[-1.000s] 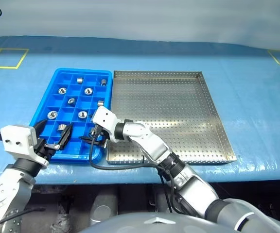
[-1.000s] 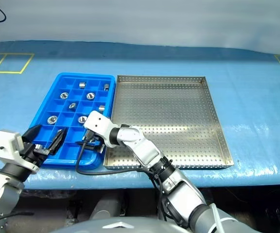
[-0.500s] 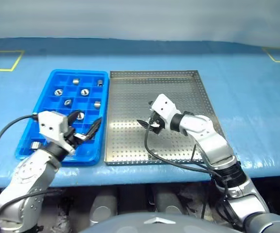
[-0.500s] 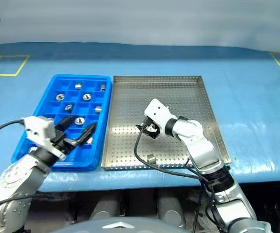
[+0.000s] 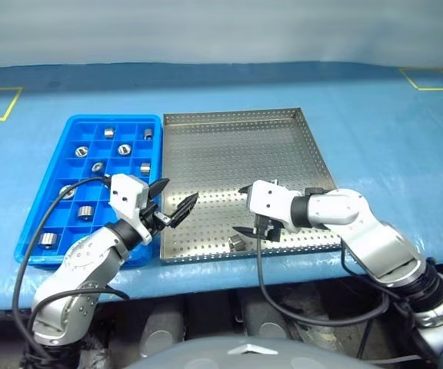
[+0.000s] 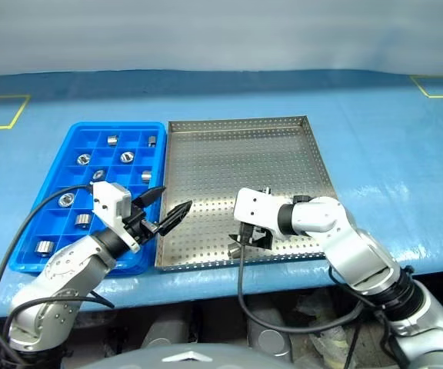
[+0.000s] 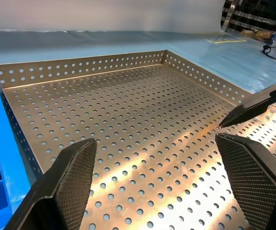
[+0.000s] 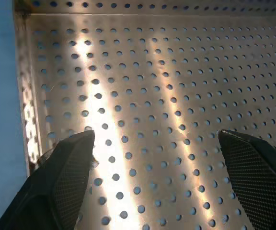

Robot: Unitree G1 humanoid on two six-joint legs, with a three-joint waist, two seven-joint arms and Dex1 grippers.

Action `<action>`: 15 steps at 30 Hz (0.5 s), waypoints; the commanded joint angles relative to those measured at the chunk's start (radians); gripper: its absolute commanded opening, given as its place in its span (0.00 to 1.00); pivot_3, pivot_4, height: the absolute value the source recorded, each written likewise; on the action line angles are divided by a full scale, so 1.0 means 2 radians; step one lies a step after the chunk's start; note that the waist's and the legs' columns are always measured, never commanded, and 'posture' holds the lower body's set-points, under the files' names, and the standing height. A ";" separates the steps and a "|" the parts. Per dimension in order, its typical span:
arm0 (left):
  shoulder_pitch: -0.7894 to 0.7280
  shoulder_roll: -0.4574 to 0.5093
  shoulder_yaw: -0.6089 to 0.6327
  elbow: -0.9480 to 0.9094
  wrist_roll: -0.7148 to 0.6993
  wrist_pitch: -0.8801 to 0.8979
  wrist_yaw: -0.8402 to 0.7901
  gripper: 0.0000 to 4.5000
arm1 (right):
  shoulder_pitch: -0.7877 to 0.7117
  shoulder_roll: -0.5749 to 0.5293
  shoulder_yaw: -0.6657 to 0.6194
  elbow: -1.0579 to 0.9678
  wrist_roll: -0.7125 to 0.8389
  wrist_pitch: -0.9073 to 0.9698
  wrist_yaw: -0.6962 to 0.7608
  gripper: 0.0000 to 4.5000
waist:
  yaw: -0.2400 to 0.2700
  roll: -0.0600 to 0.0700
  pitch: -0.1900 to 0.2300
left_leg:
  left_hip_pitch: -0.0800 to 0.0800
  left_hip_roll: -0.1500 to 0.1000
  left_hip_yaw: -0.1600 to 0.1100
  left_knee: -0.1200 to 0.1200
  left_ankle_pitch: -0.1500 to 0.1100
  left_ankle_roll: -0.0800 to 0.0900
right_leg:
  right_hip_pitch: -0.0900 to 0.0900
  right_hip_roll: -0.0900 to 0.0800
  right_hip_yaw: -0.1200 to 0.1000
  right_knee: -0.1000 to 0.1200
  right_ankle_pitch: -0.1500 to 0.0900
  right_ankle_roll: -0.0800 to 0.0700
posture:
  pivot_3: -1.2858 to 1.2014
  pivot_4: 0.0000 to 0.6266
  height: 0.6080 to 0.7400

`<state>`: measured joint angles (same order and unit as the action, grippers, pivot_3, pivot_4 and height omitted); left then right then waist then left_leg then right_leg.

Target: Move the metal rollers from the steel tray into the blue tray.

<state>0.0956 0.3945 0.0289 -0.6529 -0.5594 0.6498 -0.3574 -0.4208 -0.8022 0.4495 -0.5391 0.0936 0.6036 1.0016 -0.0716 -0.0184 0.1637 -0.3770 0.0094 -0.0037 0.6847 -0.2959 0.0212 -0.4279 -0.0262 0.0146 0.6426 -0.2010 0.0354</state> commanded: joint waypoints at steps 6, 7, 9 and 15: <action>-0.012 0.002 0.001 -0.002 0.006 -0.010 -0.006 0.96 | -0.082 -0.014 0.087 0.091 -0.096 -0.218 0.117 0.96 | 0.000 0.000 0.000 | 0.000 0.000 0.000 0.000 0.000 0.000 | 0.000 0.000 0.000 0.000 0.000 -0.001 | 0.47 0.24 1.00; -0.012 0.003 0.002 -0.003 0.006 -0.010 -0.006 0.96 | -0.087 -0.010 0.094 0.103 -0.106 -0.241 0.123 0.96 | 0.001 0.000 0.000 | 0.000 0.001 0.000 0.000 0.000 0.000 | 0.000 0.000 0.000 0.000 0.001 -0.002 | 0.47 0.24 1.00; -0.010 0.004 0.005 -0.005 0.007 -0.011 -0.005 0.96 | -0.107 0.001 0.112 0.139 -0.145 -0.298 0.126 0.96 | 0.001 0.000 0.000 | 0.000 0.000 0.000 0.000 0.000 0.000 | 0.000 -0.001 0.000 0.000 0.001 -0.002 | 0.47 0.24 1.00; -0.002 0.005 0.010 -0.014 0.011 -0.012 0.002 0.96 | -0.130 0.021 0.128 0.188 -0.184 -0.388 0.146 0.96 | 0.007 0.000 0.000 | 0.000 0.000 0.000 0.000 0.000 0.000 | 0.000 -0.001 0.000 0.000 0.002 -0.002 | 0.48 0.24 1.00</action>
<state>0.0926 0.4001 0.0313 -0.6424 -0.5479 0.6451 -0.3584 -0.6680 -0.7638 0.7078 -0.1493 -0.2728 -0.1240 1.2701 -0.0581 -0.0185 0.1638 -0.3770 0.0104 -0.0036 0.6845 -0.2959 0.0212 -0.4281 -0.0283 0.0143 0.6428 -0.1978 0.0311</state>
